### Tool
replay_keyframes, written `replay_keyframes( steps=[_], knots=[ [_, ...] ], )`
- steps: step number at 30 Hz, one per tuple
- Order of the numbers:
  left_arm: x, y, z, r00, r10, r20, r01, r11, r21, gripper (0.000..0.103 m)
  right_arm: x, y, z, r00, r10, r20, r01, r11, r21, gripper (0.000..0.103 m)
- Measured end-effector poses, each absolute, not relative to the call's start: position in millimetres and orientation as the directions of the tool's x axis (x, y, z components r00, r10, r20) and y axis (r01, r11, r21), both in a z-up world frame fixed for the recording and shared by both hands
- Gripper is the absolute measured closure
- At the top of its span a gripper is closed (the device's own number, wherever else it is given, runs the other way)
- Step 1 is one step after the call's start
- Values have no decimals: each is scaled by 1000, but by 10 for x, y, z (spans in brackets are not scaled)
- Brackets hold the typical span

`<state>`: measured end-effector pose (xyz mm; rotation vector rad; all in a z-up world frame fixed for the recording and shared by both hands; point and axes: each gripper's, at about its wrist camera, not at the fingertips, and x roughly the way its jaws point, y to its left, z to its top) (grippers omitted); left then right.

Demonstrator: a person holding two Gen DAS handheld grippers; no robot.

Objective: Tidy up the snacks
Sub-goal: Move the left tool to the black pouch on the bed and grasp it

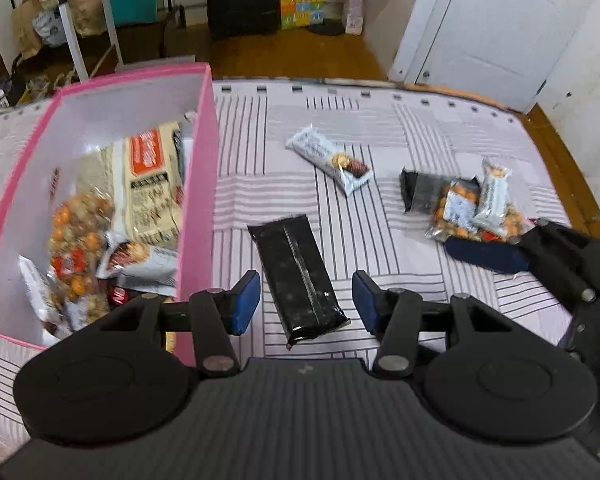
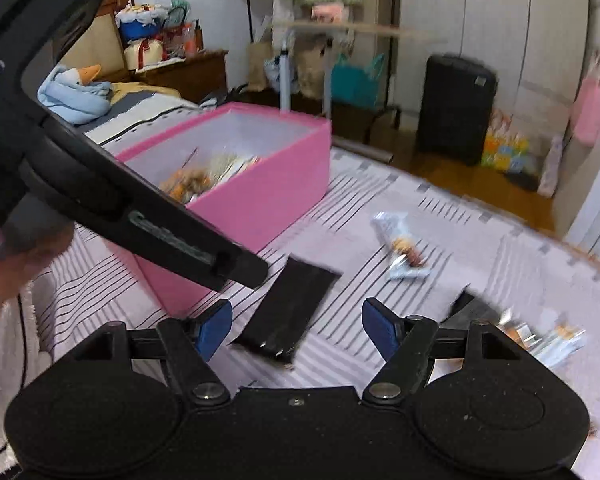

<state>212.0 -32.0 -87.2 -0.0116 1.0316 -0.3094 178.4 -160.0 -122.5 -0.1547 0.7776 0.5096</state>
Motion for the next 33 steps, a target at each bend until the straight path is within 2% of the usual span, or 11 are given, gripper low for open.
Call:
replay_keyframes(
  steps=[6,9,13,20,22,24,28,33],
  knots=[
    [2210,-461,-1221,420,-286,-862,240,950,-199,57,1903,-1470,-1642,511,421,-750,-500,855,139,28],
    [2235,-513,-1375,436,-248,-865,238,959,-155,61,1932,-1440,-1752,505,437,-744,-507,848,153,28],
    [2250,-617,-1521,489,-144,-860,246,969,-22,62,1983,-1342,-1857,505,458,-732,-522,837,164,29],
    [2374,-585,-1629,448,-151,-881,229,972,-50,63,2005,-1282,-2038,527,430,-733,-506,852,136,29],
    [2398,-578,-1655,429,-154,-890,229,972,-58,63,2032,-1324,-2077,534,411,-739,-474,869,141,32],
    [2419,-578,-1700,412,-151,-899,228,972,-59,64,2035,-1347,-2054,537,400,-743,-463,876,137,46],
    [2431,-540,-1709,399,-172,-901,225,971,-86,64,2015,-1309,-1941,504,343,-792,-432,895,113,50],
    [2413,-494,-1711,366,-233,-901,228,961,-157,64,1978,-1385,-1888,455,350,-819,-413,897,154,50]
  ],
)
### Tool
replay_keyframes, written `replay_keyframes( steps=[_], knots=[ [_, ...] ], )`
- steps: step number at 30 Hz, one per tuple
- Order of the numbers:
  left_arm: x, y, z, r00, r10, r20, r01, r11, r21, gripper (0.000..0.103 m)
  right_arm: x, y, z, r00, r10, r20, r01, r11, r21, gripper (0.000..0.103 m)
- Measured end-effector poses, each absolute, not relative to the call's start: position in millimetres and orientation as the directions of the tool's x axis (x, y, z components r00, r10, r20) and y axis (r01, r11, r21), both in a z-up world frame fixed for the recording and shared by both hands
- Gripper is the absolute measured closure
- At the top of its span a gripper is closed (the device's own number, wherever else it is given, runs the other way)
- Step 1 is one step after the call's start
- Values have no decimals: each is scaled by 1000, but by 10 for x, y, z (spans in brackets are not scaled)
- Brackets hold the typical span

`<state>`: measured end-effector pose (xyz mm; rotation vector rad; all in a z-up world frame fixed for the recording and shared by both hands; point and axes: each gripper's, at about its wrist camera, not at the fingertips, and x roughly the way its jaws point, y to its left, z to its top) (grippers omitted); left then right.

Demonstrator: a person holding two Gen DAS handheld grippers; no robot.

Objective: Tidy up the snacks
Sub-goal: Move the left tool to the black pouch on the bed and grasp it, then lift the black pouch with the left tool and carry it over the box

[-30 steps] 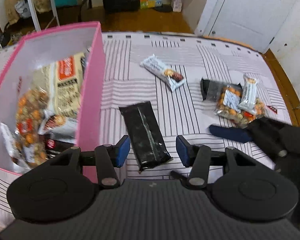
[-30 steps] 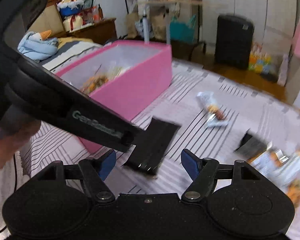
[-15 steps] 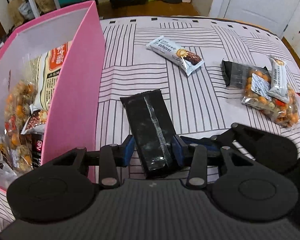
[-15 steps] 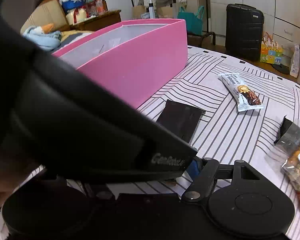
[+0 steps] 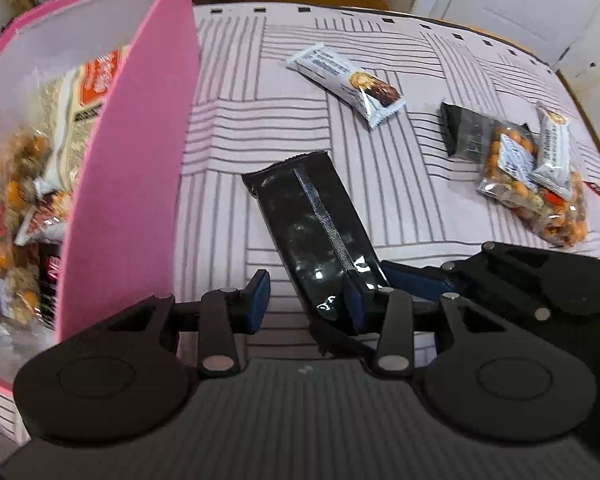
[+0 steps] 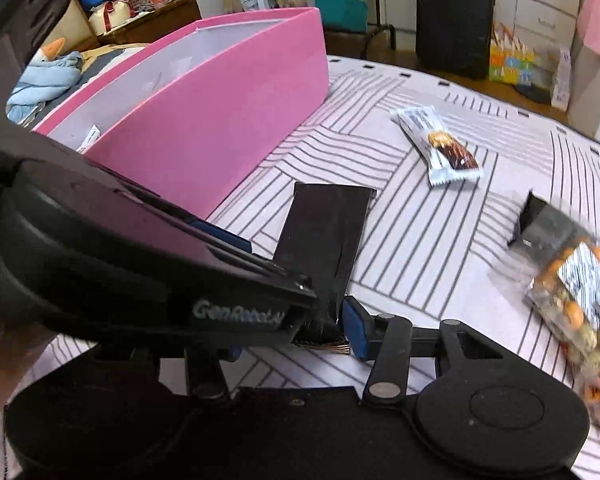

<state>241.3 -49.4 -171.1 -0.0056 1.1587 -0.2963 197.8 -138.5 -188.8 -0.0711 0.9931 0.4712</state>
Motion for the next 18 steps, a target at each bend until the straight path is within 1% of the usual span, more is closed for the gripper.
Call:
replay_keyframes(
  steps=[5,8,10,14,16,18],
  knots=[
    [2409,-503,-1752,379,-251,-891,208,961,-183,60,2001,-1407,-1909,439,358,-824,-407,897,173,49],
    [2434,-493,-1809,364,-290,-885,186,954,-236,59,2047,-1415,-1974,439,368,-820,-396,898,191,46],
    [2438,-497,-1846,365,-312,-877,182,948,-261,59,2056,-1392,-2007,452,364,-814,-392,901,186,45],
    [2422,-548,-1851,400,-287,-870,200,954,-222,60,2038,-1367,-2052,491,365,-791,-411,898,159,42],
    [2425,-533,-1855,407,-288,-867,190,955,-228,60,2040,-1369,-2058,500,365,-785,-412,898,155,42],
    [2430,-515,-1858,409,-293,-864,184,954,-236,60,2052,-1353,-2066,516,355,-780,-408,902,140,46]
  ],
)
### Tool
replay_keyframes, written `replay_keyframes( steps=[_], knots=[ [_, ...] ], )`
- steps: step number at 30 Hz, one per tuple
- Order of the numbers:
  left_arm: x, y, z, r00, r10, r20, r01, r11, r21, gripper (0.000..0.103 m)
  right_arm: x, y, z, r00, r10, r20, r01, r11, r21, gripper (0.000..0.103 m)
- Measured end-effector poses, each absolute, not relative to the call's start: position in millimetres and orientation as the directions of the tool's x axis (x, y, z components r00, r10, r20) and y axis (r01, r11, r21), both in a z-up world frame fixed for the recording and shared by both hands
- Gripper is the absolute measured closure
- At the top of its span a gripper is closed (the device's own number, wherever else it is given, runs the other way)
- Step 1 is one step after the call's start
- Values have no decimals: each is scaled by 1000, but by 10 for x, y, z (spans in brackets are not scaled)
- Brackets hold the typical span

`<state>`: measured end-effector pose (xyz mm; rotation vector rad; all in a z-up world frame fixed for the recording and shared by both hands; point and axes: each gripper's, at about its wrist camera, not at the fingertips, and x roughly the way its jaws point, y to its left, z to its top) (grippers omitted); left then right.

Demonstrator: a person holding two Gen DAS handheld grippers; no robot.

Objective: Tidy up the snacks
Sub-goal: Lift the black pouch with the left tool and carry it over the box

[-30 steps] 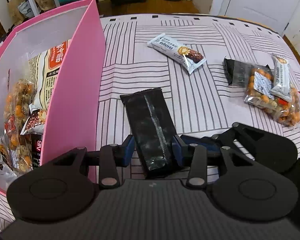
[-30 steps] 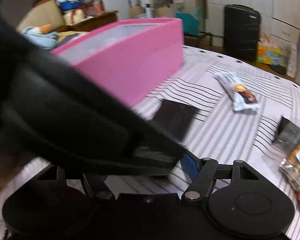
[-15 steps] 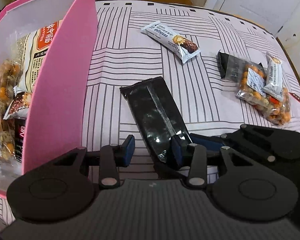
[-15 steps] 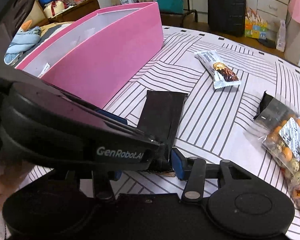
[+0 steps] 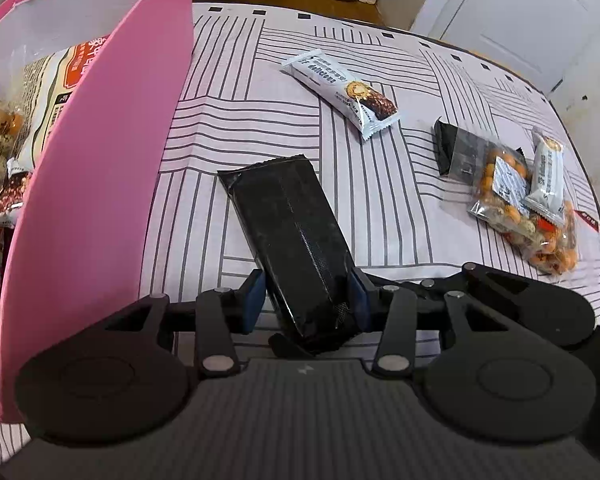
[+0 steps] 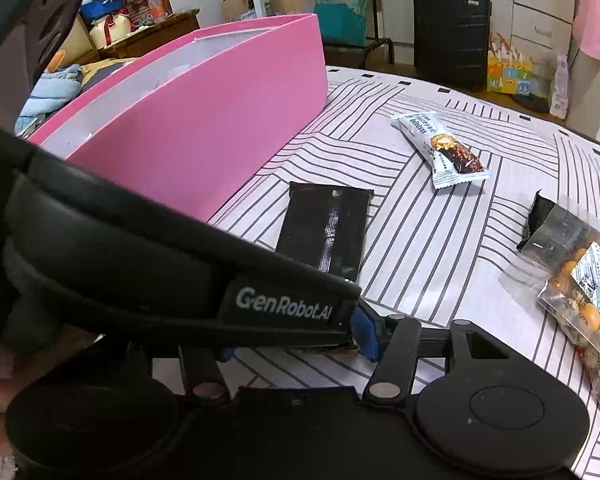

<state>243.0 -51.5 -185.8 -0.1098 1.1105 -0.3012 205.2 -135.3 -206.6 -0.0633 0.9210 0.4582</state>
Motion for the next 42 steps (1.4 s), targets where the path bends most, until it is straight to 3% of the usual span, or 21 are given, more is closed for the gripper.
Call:
replay_keyframes(
  steps=[17,32,36,42],
  knots=[
    [2196,-469,-1690,403,-327,-855,217,941,-258,62,1872,-1347,-1793,498,314,-808,-348,926,145,50],
    [1679,-140,-1084,411,-386,-826,259,918,-300,64,1396,-1342,-1237,552,367,-749,-362,914,181,49],
    [1521,-18,-915,394,-449,-802,277,890,-362,65,1219,-1270,-1050,583,360,-728,-390,910,137,49],
    [1277,74,-651,434,-449,-781,302,889,-344,64,1048,-1175,-806,607,349,-714,-385,915,120,49]
  ],
)
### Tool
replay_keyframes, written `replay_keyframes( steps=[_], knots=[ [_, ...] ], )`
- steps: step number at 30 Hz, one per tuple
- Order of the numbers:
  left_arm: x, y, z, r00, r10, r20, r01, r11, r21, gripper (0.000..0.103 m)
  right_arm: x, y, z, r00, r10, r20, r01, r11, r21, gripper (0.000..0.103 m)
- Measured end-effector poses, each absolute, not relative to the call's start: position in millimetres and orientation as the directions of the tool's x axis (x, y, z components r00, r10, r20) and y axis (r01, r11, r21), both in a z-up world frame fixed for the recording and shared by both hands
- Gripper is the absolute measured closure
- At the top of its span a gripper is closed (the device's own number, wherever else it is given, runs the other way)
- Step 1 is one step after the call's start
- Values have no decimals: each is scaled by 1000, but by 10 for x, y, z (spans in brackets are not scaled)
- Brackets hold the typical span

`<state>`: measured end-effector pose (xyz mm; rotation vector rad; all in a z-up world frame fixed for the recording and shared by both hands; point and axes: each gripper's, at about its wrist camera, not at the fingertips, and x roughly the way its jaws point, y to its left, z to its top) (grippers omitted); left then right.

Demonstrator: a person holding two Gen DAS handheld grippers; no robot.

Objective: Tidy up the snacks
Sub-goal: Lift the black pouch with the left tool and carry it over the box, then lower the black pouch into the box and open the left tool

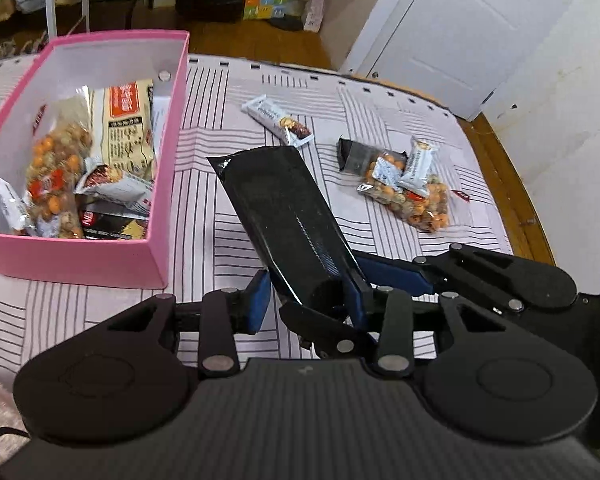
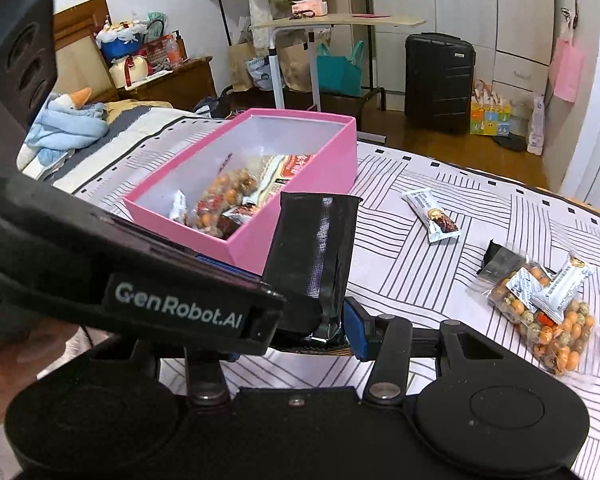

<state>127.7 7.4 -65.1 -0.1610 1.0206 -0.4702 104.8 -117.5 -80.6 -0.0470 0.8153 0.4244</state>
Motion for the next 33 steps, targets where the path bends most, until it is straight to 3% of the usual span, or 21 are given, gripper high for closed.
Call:
replay_keyframes(
  steps=[18,33],
  knots=[
    [1176,550,-69,550,-412,-727,291,910,-296,65,1138,-652,-309,640,350,-684,-432,900,57,49],
    [1940,1153,-491,560,-330,-760,142,942,-305,63,1957,-132,-750,553,440,-708,-477,863,163,49]
  ],
)
